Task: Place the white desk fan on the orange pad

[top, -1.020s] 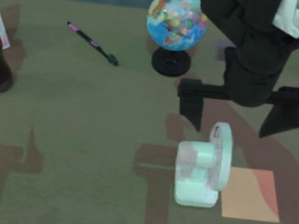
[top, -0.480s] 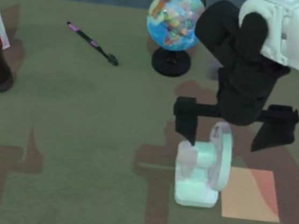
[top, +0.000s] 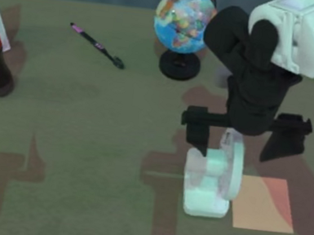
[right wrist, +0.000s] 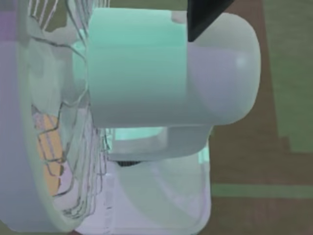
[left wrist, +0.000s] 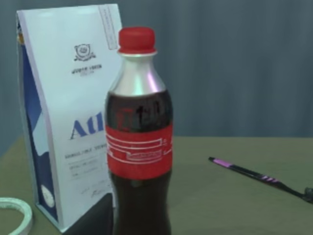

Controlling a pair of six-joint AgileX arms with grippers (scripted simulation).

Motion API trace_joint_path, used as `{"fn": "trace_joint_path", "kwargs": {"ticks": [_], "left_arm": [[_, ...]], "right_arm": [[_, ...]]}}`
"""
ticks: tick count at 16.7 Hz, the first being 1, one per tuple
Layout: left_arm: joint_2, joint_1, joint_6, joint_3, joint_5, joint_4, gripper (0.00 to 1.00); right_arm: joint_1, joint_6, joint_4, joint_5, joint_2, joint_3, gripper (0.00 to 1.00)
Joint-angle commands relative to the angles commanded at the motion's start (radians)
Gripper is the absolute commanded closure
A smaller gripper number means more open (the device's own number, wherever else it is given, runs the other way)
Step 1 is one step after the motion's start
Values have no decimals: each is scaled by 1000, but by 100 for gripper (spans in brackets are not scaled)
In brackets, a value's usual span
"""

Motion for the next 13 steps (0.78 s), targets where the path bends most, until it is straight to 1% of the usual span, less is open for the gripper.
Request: {"fn": "trace_joint_path", "kwargs": {"ticks": [10,11,13], "left_arm": [[0,0,0,0,0,0,0],[0,0,0,0,0,0,0],[0,0,0,0,0,0,0]], "right_arm": [[0,0,0,0,0,0,98],[0,0,0,0,0,0,100],[0,0,0,0,0,0,100]]}}
